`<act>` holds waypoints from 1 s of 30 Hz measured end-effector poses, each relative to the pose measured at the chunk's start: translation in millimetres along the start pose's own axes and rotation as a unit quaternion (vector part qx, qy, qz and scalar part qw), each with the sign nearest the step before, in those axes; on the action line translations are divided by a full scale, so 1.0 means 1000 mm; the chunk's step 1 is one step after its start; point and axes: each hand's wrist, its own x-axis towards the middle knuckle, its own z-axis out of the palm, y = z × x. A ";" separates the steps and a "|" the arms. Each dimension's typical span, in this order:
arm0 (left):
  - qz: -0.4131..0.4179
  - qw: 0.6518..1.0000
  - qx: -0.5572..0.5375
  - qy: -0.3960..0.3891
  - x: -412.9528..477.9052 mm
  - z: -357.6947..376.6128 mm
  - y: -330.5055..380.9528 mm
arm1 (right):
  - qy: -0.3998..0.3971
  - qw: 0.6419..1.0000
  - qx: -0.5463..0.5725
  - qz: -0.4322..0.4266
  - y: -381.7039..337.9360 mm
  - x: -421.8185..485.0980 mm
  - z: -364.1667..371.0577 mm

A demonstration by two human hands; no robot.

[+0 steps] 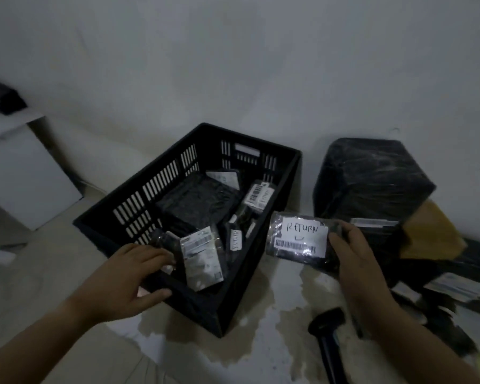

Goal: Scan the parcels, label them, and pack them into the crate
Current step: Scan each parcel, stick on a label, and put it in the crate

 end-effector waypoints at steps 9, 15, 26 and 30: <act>0.120 0.987 0.072 -0.079 0.039 -0.012 -0.052 | -0.063 0.983 -0.145 -0.096 -0.022 0.062 0.094; 0.169 0.981 0.068 -0.066 0.045 -0.004 -0.064 | -0.089 0.936 -0.297 -0.168 -0.033 0.139 0.135; 0.239 0.969 0.053 -0.010 0.058 0.007 -0.075 | -0.243 0.713 -0.654 -0.063 -0.005 0.256 0.169; 0.234 0.972 0.027 -0.021 0.055 0.014 -0.077 | -0.261 0.694 -0.668 -0.069 0.000 0.277 0.172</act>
